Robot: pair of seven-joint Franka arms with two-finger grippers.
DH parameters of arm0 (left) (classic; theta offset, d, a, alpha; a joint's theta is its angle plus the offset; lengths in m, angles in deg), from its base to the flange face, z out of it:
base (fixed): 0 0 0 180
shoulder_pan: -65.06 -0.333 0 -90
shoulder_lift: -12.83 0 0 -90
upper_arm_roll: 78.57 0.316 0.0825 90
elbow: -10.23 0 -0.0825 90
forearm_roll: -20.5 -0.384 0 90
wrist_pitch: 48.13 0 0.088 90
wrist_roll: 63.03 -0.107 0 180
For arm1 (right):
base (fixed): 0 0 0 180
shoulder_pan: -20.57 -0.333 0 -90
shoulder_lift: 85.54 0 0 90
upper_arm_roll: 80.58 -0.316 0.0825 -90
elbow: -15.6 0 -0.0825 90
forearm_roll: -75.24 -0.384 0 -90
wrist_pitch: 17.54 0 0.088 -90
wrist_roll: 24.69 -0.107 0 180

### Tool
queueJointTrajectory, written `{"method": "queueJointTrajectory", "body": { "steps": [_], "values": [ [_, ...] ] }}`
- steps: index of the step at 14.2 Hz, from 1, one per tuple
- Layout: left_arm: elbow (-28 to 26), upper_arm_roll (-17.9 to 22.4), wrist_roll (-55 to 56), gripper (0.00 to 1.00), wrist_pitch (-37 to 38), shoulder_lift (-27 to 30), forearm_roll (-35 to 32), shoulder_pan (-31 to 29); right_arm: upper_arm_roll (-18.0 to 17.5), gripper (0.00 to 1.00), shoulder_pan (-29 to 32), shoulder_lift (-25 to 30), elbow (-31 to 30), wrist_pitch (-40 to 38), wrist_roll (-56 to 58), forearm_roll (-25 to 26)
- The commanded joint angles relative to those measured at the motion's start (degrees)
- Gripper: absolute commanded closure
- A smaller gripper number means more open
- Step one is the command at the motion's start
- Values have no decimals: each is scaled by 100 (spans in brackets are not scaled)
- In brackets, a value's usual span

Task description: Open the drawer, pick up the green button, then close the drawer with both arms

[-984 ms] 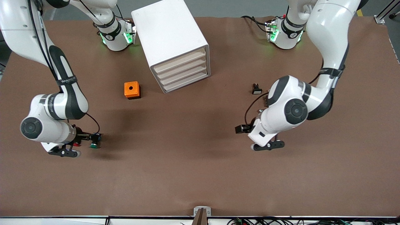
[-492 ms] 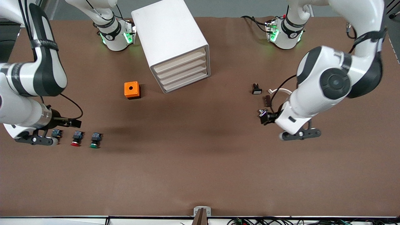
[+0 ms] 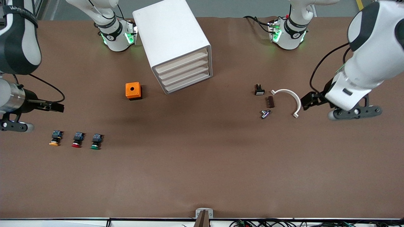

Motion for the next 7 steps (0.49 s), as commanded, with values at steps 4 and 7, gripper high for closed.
{"method": "queueJointTrajectory", "body": {
  "steps": [4, 7],
  "values": [
    [-708, 126, -628, 0, 179, 940, 256, -481, 34, 0, 624, 566, -36, -438, 924, -523],
    [-699, 135, -637, 0, 373, 1108, 484, -587, 25, 0, 721, 716, -89, -421, 933, -523]
  ]
}}
